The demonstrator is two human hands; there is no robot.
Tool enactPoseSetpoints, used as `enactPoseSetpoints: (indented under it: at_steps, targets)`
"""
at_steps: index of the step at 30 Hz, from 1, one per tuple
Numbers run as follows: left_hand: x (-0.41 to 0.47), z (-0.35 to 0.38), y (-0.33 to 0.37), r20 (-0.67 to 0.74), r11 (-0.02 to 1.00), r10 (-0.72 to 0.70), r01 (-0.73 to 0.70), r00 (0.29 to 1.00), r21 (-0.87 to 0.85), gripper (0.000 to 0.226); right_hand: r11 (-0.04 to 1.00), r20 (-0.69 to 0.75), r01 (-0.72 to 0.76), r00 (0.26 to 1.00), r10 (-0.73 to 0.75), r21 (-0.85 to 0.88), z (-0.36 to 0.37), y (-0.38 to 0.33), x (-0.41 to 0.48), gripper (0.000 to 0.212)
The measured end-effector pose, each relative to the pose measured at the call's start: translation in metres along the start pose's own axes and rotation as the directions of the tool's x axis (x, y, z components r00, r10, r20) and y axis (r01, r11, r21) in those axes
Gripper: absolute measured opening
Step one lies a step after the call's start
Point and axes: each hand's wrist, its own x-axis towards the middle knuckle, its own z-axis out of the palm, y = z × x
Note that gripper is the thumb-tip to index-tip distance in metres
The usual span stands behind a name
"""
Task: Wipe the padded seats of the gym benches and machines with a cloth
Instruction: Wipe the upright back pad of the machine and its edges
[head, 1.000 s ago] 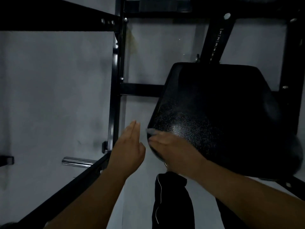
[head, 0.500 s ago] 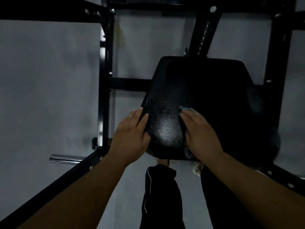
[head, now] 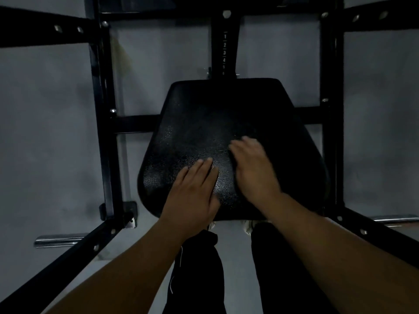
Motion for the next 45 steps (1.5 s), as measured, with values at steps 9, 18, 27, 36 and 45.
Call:
enactPoseSetpoints:
  at_steps: [9,18,27,36,45]
  targets:
    - [0.026,-0.047,0.05,0.352,0.525,-0.134,0.368,0.926,-0.768,0.066,-0.177,0.547,-0.525,0.726,0.417,0.833,-0.071,-0.006,-0.058,0.042]
    - [0.066,-0.085,0.076,0.376,0.126,-0.299,0.427,0.877,-0.895,0.01,0.332,0.534,-0.57,0.821,0.199,0.752,-0.117,0.016,-0.038,0.067]
    - [0.073,-0.095,0.077,0.472,-0.049,-0.206,0.473,0.857,-0.88,0.022,-0.068,0.412,-0.433,0.783,0.467,0.899,-0.13,0.039,-0.024,0.026]
    - [0.076,-0.092,0.108,0.496,0.257,-0.031,0.487,0.867,-0.835,0.03,0.653,0.406,-0.474,0.874,0.266,0.591,-0.153,0.043,-0.02,0.077]
    - [0.08,-0.059,0.125,0.412,0.752,-0.182,0.396,0.893,-0.527,0.013,0.903,0.207,-0.425,0.88,0.428,-0.061,-0.145,0.104,-0.047,0.042]
